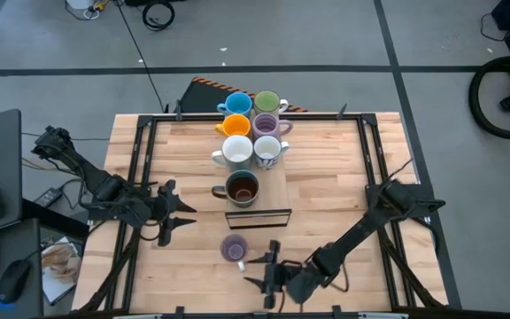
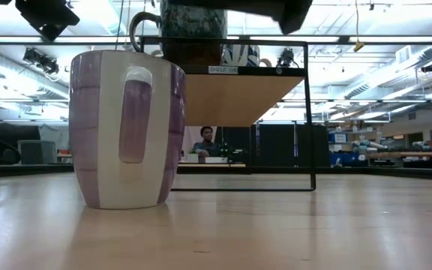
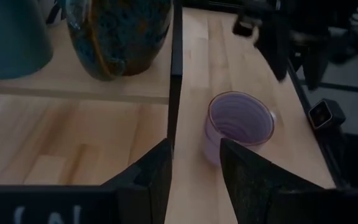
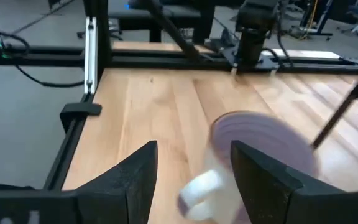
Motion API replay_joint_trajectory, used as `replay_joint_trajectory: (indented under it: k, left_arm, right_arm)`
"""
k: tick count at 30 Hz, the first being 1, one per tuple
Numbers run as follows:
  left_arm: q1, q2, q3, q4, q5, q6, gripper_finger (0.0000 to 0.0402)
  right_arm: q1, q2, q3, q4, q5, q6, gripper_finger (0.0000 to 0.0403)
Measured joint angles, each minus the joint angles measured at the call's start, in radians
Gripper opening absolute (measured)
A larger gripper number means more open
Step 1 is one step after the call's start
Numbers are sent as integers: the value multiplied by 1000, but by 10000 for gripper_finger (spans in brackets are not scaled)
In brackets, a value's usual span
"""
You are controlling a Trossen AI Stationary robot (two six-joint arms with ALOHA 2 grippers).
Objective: Place coffee mugs
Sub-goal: Put the purple-white mug on the shelf
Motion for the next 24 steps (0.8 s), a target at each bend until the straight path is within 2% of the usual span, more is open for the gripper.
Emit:
replay_joint_trajectory:
  k: [6, 13, 16, 24]
  left_arm:
    - [0, 0, 0, -1, 3, -53, 141]
    - [0, 0, 0, -2, 16, -56, 141]
    - [0, 0, 0, -3, 16, -56, 141]
    - [0, 1, 0, -6, 35, -78, 141]
  right_arm:
    - [23, 104, 123, -108, 139, 88, 208]
    - [25, 182, 150, -112, 139, 255, 208]
    - [28, 201, 150, -102, 199, 327, 208]
    - [33, 204, 150, -99, 229, 369, 208]
